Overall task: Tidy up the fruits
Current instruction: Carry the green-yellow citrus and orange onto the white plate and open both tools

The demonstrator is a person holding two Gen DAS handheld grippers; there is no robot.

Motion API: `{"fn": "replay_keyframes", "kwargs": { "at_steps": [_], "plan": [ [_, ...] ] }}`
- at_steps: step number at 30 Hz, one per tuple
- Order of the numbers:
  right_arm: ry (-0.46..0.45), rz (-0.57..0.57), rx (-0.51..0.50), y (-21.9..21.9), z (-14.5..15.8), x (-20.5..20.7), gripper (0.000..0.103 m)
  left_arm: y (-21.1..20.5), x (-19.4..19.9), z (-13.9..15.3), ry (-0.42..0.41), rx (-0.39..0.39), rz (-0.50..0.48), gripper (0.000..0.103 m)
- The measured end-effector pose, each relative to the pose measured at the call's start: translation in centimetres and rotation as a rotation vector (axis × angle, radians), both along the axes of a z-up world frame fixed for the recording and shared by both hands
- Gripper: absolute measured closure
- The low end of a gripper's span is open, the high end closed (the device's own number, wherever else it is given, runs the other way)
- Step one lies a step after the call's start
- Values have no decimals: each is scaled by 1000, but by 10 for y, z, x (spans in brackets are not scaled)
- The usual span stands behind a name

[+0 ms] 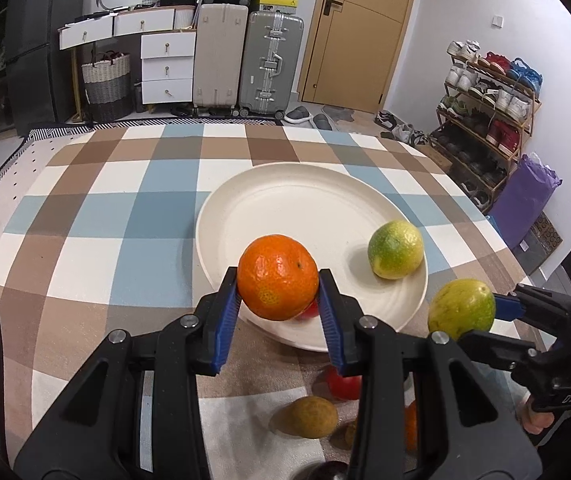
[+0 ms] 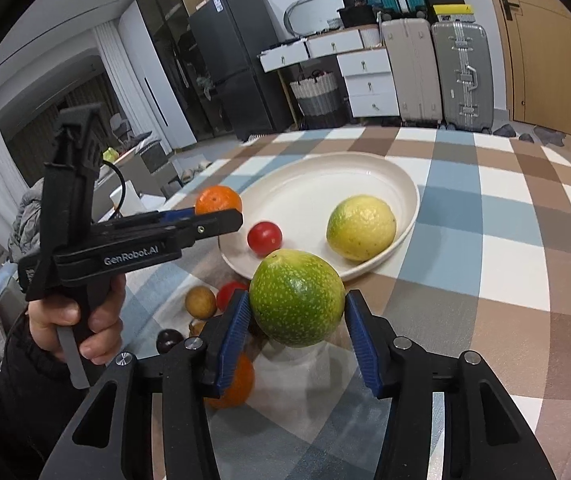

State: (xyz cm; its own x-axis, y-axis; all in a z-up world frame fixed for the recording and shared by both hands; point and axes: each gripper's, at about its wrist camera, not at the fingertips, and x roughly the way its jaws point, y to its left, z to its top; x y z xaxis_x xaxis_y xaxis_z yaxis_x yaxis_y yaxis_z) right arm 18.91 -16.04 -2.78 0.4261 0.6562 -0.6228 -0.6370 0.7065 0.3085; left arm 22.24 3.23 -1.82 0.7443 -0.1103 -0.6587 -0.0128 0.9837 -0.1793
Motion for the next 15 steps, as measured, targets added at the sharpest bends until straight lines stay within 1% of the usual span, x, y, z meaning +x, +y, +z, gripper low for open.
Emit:
{"fn": "replay_keyframes", "kwargs": {
  "at_steps": [7,12,15],
  "plan": [
    [-10,-28,-31,18,2,7,53,8,3,-4,2,-12,24,68],
    [-9,-45,-43,30,4,16,53,7,5,-7,8,6,22,68],
    [-1,-57,-57,37,4,24,53,7,6,-8,12,0,25,68]
  ]
}}
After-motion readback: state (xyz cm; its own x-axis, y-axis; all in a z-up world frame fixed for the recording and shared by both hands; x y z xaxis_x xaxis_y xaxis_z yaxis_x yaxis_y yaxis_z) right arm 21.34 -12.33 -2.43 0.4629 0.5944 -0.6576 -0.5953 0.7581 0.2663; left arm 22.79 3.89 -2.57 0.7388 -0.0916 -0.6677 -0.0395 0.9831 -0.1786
